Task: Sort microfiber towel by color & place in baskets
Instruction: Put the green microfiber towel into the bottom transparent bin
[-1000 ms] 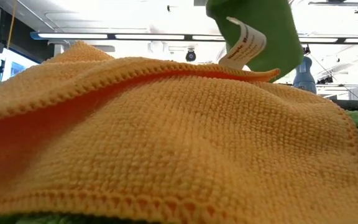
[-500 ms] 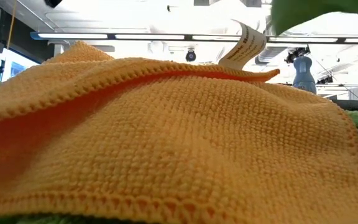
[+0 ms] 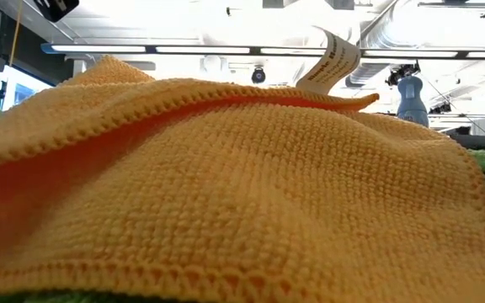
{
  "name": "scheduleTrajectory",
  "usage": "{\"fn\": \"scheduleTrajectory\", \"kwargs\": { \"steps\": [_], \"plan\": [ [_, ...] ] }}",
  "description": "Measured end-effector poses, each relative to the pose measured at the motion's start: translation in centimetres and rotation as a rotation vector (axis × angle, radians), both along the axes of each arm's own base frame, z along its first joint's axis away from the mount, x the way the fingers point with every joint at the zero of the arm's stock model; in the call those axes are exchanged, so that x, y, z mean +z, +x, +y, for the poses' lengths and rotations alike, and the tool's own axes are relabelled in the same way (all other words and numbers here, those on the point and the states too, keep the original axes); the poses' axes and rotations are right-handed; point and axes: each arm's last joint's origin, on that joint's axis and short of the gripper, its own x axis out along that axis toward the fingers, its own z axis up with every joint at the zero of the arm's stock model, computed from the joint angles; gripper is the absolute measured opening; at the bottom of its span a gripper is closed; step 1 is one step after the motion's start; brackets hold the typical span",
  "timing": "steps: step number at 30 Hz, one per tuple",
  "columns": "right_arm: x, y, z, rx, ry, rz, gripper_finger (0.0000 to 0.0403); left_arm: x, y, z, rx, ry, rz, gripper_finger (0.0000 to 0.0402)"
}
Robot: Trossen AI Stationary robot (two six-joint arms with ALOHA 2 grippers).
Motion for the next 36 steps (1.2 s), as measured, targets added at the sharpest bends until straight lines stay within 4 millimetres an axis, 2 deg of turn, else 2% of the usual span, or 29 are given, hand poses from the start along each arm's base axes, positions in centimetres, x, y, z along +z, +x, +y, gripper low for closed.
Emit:
{"fn": "scheduleTrajectory", "kwargs": {
  "steps": [2, 6, 11, 15, 17, 23, 30, 36],
  "plan": [
    [-1.2, -0.5, 0.8, -0.029, 0.013, 0.074, 0.0, 0.0, -0.1, -0.1, -0.01, 0.0, 0.0, 0.0051],
    [-4.1, -0.6, 1.7, -0.1, -0.076, 0.109, 0.0, 0.0, -0.1, -0.2, -0.015, 0.001, 0.0, 0.0051],
    [-7.8, 0.6, 1.4, -0.204, -0.276, 0.034, 0.0, 0.0, -0.1, -0.2, -0.017, 0.017, -0.003, 0.0051],
    [-9.9, 1.3, 1.0, -0.242, -0.377, 0.003, 0.0, 0.1, -0.1, -0.2, -0.014, 0.016, -0.011, 0.0051],
    [-10.5, 1.5, 1.2, -0.217, -0.347, 0.057, 0.0, 0.1, 0.0, -0.2, -0.014, 0.014, -0.013, 0.0051],
    [-11.6, 0.8, 2.7, -0.032, -0.117, 0.398, 0.0, 0.2, 0.0, -0.2, -0.014, 0.008, -0.024, 0.0051],
    [-12.3, 1.0, 2.1, -0.214, -0.157, 0.473, 0.0, 0.3, 0.0, -0.2, -0.013, 0.006, -0.03, 0.0051],
    [-14.2, 2.2, 2.8, -0.205, -0.226, 0.506, 0.0, 0.3, 0.0, -0.2, -0.013, 0.009, -0.03, 0.0051]
  ]
}}
